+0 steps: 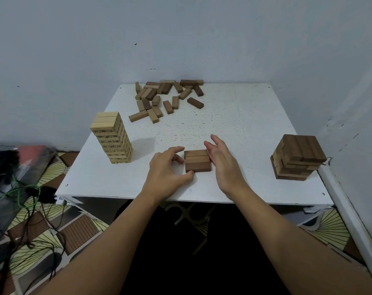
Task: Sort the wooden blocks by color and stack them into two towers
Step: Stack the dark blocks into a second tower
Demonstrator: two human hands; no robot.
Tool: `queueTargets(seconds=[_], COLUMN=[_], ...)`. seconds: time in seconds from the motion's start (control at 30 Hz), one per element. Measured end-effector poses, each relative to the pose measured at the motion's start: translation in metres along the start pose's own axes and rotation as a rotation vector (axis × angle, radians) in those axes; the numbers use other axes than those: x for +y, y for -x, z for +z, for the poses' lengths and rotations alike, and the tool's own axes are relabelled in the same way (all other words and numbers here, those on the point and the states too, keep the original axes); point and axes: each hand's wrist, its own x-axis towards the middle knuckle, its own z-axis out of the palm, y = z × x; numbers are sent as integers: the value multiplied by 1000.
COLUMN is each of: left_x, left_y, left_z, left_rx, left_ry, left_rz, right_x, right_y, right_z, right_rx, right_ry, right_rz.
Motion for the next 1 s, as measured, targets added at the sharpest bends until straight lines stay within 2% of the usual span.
queueTargets(seconds=[0.63,0.77,0.87,1.0], left_x=[3,6,6,8], left_y=[0,-5,-14,-16], left_z=[0,-11,-27,-28], left_rx=[4,-122,-238,-278], left_ry=[-31,9,45,60], left_rz=[-13,-64,-117,-136], right_x=[-8,-19,-23,-22], right_y=[5,7,0,-8], right_z=[-1,-9,-25,-40], right_rx=[-8,-30,-53,-153], right_ry=[9,121,364,418], right_rz=[-5,-58,-151,-63])
